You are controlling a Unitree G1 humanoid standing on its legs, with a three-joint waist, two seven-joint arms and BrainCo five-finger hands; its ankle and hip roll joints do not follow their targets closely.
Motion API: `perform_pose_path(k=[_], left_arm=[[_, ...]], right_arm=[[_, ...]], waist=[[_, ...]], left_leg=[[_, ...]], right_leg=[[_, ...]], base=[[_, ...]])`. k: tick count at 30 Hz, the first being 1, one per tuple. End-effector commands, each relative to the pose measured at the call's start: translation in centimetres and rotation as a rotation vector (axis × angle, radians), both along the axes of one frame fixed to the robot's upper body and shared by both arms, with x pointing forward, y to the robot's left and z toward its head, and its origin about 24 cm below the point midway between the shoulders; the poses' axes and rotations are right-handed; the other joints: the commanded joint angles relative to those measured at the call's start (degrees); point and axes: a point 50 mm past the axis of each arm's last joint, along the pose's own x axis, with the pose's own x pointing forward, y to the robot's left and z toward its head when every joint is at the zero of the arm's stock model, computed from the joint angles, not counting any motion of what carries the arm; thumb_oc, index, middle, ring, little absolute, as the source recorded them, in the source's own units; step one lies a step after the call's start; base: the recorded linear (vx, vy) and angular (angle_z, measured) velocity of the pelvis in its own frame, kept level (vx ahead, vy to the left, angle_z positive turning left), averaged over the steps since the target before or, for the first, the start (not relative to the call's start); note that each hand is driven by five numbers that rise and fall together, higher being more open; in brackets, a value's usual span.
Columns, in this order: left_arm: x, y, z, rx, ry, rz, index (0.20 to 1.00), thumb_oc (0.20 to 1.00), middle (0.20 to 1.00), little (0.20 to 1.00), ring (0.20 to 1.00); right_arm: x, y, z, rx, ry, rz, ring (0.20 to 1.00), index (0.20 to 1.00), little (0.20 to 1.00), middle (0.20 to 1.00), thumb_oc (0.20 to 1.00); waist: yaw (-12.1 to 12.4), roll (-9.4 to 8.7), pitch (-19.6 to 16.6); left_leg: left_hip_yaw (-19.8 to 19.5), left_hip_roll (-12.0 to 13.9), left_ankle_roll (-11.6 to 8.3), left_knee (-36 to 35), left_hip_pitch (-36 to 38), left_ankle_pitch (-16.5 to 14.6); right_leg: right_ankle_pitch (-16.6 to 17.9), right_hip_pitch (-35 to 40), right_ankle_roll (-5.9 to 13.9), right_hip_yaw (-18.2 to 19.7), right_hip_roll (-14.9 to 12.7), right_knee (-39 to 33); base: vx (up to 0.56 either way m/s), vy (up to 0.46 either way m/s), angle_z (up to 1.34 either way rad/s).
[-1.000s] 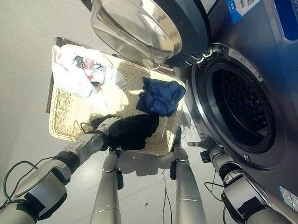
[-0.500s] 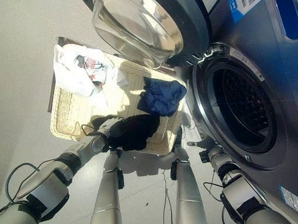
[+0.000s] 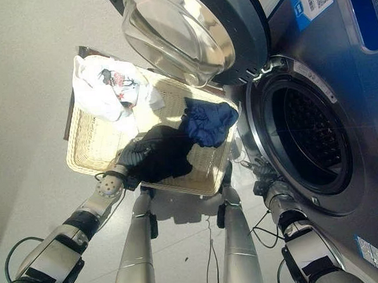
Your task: Put the clothes into the washing machine.
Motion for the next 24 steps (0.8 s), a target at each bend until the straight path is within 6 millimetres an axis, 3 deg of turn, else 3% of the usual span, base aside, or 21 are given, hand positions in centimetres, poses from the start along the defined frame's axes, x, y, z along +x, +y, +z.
perform_pose_path(k=[1,2,4,7,14,20,24], left_arm=[[-0.5,-1.5,4.3,-0.210,-0.203,-0.106,0.200,0.200,0.200,0.200,0.200],[-0.7,-1.6,4.4,-0.224,-0.212,-0.115,0.200,0.200,0.200,0.200,0.200],[-1.6,-2.3,5.6,-0.294,-0.272,-0.174,0.200,0.200,0.200,0.200,0.200],[-2.3,-2.7,6.2,-0.334,-0.306,-0.223,0.200,0.200,0.200,0.200,0.200],[-4.6,-4.7,7.9,-0.360,-0.395,-0.392,0.200,0.200,0.200,0.200,0.200],[-5.6,-6.2,8.9,-0.358,-0.423,-0.508,0.200,0.200,0.200,0.200,0.200],[-6.0,-7.2,9.5,-0.357,-0.426,-0.590,0.200,0.200,0.200,0.200,0.200]], right_arm=[[-0.5,1.0,1.3,0.085,-0.128,0.016,1.000,1.000,1.000,1.000,1.000],[-0.5,1.2,1.6,0.092,-0.142,0.025,1.000,1.000,1.000,1.000,1.000],[-0.8,3.6,3.4,0.143,-0.252,0.091,1.000,1.000,1.000,1.000,1.000],[-1.3,4.8,4.6,0.179,-0.321,0.152,1.000,1.000,1.000,1.000,1.000],[-3.5,9.8,7.8,0.194,-0.473,0.438,1.000,1.000,1.000,1.000,1.000],[-4.2,12.6,9.3,0.184,-0.517,0.595,1.000,1.000,1.000,1.000,1.000],[-3.9,13.4,10.3,0.138,-0.545,0.599,1.000,1.000,1.000,1.000,1.000]], waist=[[1.2,-0.05,-0.6],[1.2,-0.04,-0.6],[1.0,-0.12,-0.6],[0.9,-0.13,-0.6],[0.6,-0.09,-0.6],[0.9,0.15,-0.6],[1.3,0.60,-0.6]], left_leg=[[-0.9,-6.3,5.73,1.8,-1.5,0.1],[-0.9,-6.3,5.74,1.8,-1.5,0.1],[-1.0,-6.4,5.76,1.9,-1.6,0.1],[-0.9,-6.4,5.83,1.9,-1.8,0.2],[-0.7,-6.4,6.15,1.4,-1.4,0.8],[-0.7,-6.4,6.20,1.1,-1.4,1.2],[-0.7,-6.6,6.26,1.1,-1.2,1.4]], right_leg=[[5.6,0.5,-0.39,-3.0,3.4,-3.1],[5.5,0.4,-0.38,-3.1,3.4,-3.0],[5.4,0.2,-0.25,-3.3,2.9,-2.6],[5.3,0.0,-0.21,-3.3,2.7,-2.4],[5.1,0.1,-0.17,-3.4,2.0,-2.4],[5.0,0.2,-0.33,-3.5,1.8,-2.7],[5.0,0.3,-0.53,-3.6,1.6,-2.7]], base=[[0.00,-0.007,0.03],[0.00,0.000,0.00],[0.00,0.000,0.00],[0.00,0.008,0.02],[0.00,0.001,0.01],[0.00,0.006,0.02],[0.00,0.000,0.00]])
